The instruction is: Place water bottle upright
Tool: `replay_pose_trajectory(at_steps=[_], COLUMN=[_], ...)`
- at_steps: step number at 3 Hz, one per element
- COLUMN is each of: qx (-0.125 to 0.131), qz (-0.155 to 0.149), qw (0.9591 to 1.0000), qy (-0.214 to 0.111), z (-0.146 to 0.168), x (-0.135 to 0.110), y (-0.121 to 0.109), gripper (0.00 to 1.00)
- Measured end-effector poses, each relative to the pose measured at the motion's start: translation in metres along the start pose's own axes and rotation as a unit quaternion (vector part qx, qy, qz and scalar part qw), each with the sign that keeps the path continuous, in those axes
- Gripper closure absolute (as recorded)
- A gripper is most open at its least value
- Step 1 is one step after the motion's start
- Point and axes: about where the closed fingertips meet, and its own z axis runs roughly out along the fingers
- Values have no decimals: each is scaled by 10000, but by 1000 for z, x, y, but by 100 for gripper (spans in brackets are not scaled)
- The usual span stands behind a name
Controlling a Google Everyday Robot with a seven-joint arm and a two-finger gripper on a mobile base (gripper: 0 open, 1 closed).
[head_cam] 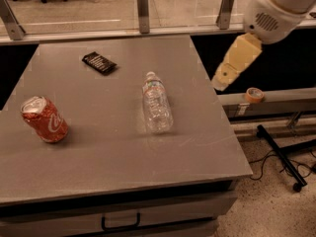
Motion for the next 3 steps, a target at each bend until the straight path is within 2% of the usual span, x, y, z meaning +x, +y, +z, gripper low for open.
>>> replay_pose_trajectory(at_steps=[1,2,3], qx=[17,-244,-657], qz=[427,698,1248], qw=[9991,9973,9900], qy=[-4,-5,-13], z=[2,14,45], x=[-6,-18,-39], y=[0,7,22], gripper=[0,0,0])
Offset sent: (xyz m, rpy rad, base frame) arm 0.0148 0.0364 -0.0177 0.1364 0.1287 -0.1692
